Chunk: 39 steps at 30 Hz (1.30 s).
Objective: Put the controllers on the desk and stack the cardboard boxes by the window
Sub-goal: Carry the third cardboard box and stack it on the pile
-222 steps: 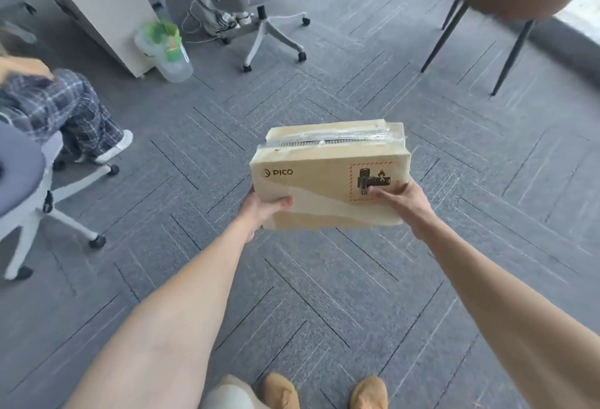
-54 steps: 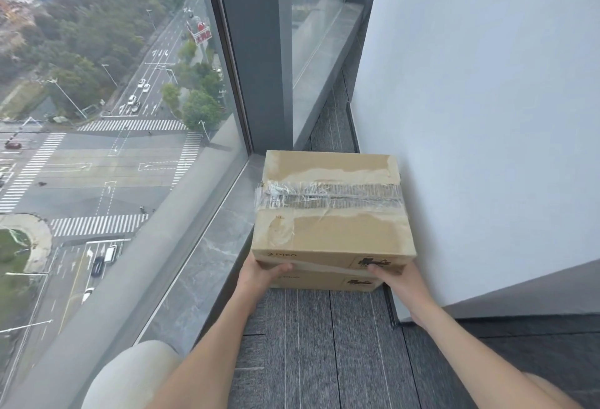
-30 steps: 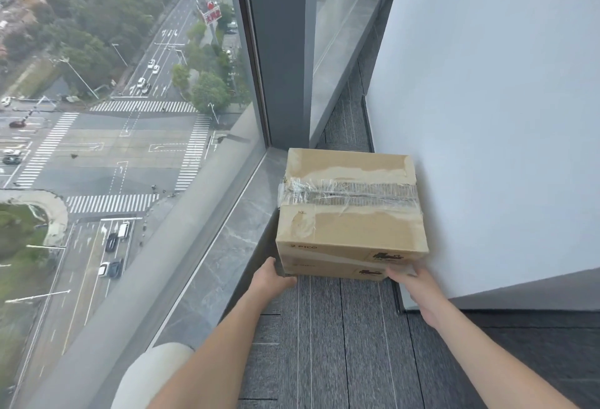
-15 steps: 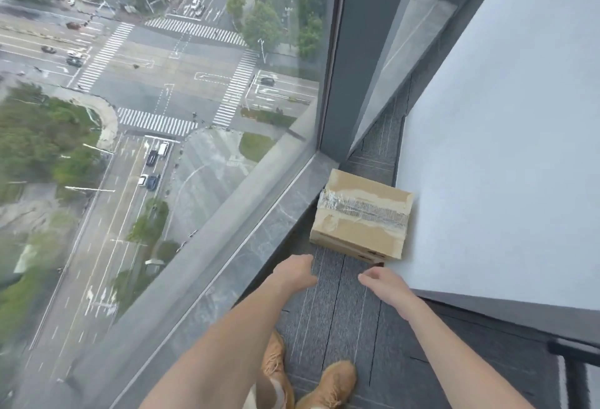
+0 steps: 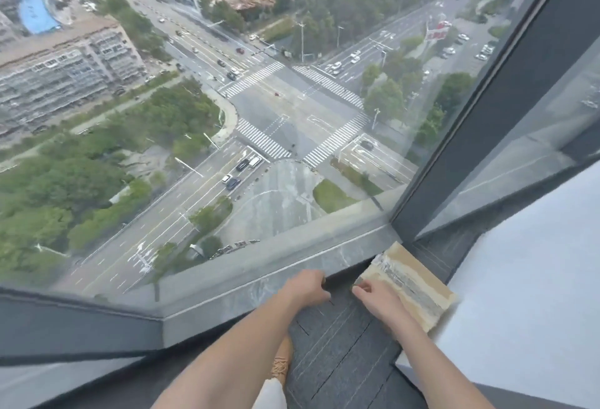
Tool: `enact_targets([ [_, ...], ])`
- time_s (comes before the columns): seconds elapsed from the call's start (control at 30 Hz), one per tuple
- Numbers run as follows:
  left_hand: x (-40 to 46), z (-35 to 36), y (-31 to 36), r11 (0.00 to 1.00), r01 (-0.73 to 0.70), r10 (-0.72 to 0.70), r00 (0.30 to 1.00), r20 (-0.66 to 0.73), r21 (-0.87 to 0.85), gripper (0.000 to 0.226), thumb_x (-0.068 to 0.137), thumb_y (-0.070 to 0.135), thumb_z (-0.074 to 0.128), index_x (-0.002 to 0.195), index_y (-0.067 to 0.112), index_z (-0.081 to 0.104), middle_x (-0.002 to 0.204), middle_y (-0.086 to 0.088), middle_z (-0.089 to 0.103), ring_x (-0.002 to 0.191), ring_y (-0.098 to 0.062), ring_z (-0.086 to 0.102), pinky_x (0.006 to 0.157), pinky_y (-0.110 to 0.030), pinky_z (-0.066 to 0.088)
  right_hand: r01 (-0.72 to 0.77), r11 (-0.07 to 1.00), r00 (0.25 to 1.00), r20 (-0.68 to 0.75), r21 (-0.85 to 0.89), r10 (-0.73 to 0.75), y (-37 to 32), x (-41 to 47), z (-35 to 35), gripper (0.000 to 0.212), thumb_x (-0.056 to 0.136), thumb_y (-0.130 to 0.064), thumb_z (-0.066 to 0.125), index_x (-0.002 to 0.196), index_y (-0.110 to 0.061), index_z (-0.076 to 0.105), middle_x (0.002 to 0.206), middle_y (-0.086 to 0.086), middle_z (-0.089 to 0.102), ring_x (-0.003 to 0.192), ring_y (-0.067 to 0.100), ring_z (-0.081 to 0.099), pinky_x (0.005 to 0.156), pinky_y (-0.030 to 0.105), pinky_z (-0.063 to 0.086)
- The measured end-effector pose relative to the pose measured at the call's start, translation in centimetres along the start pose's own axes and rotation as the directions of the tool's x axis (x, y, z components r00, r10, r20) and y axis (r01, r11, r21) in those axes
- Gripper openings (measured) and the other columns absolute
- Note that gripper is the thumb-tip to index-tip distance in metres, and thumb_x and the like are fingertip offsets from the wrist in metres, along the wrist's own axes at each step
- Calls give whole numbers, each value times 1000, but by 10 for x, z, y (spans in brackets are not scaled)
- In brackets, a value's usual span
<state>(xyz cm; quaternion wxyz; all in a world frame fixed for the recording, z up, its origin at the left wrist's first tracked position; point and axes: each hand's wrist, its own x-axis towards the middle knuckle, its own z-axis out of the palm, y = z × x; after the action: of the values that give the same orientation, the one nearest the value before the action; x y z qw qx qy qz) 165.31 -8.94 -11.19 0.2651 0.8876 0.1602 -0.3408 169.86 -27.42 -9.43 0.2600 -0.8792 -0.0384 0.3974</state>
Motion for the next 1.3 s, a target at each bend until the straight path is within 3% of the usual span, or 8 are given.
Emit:
enact_targets([
  [0.3, -219, 60, -159, 849, 380, -455, 880, -140, -368, 42, 86, 34, 59, 122, 13, 61, 127, -8, 63, 118, -29, 60, 94, -35, 50, 463, 802, 867, 382, -378, -321, -125, -70, 146, 38, 96, -39, 57, 124, -15, 68, 124, 5, 72, 118, 24, 64, 94, 26, 45],
  [0.43, -334, 118, -231, 665, 498, -653, 749, -110, -556, 38, 90, 30, 55, 124, 13, 59, 129, -8, 59, 117, -28, 58, 84, -30, 45, 688, 562, 708, 592, -458, -384, -181, -147, 250, 39, 98, -43, 55, 123, -17, 69, 126, 7, 71, 120, 27, 63, 98, 30, 47],
  [0.6, -472, 232, -312, 310, 527, -850, 527, 18, -792, 42, 83, 37, 60, 118, 15, 61, 123, -9, 64, 110, -29, 62, 87, -32, 49, 879, 247, 473, 804, -407, -361, -214, -263, 401, 26, 98, -39, 58, 104, -18, 72, 111, 6, 72, 115, 27, 65, 84, 29, 47],
  [0.73, -583, 339, -365, 31, 483, -917, 362, 168, -875, 52, 73, 44, 60, 119, 18, 62, 125, -9, 63, 111, -28, 62, 94, -34, 52, 948, -2, 310, 923, -318, -228, -210, -374, 524, 37, 97, -36, 58, 115, -7, 71, 116, 11, 73, 112, 26, 67, 92, 31, 51],
  [0.87, -696, 431, -404, -165, 362, -945, 209, 253, -917, 44, 81, 41, 63, 120, 21, 61, 126, -8, 64, 113, -27, 63, 95, -34, 52, 955, -169, 225, 967, -243, -118, -194, -497, 640, 36, 95, -38, 60, 120, -14, 69, 120, 9, 72, 113, 26, 67, 95, 30, 52],
  [1.0, -810, 505, -431, -253, 211, -955, 104, 279, -944, 37, 87, 41, 63, 118, 20, 61, 119, -4, 63, 110, -24, 61, 85, -29, 46, 941, -301, 151, 988, -155, -37, -169, -619, 746, 34, 95, -39, 59, 117, -14, 69, 119, 7, 72, 103, 25, 68, 93, 30, 51],
  [1.1, -885, 564, -444, -335, 108, -939, 40, 341, -936, 38, 90, 39, 62, 122, 18, 60, 123, -5, 62, 111, -25, 61, 86, -28, 46, 912, -401, 108, 994, -87, 30, -148, -700, 818, 37, 99, -38, 55, 124, -13, 66, 125, 7, 70, 113, 26, 65, 96, 30, 48],
  [1.3, -996, 657, -488, -459, -9, -888, -25, 459, -889, 36, 91, 39, 62, 120, 17, 61, 124, -6, 61, 104, -23, 60, 85, -29, 46, 891, -452, 48, 988, 22, 144, -116, -814, 934, 35, 97, -38, 57, 124, -18, 67, 127, 5, 70, 119, 24, 63, 99, 31, 48],
])
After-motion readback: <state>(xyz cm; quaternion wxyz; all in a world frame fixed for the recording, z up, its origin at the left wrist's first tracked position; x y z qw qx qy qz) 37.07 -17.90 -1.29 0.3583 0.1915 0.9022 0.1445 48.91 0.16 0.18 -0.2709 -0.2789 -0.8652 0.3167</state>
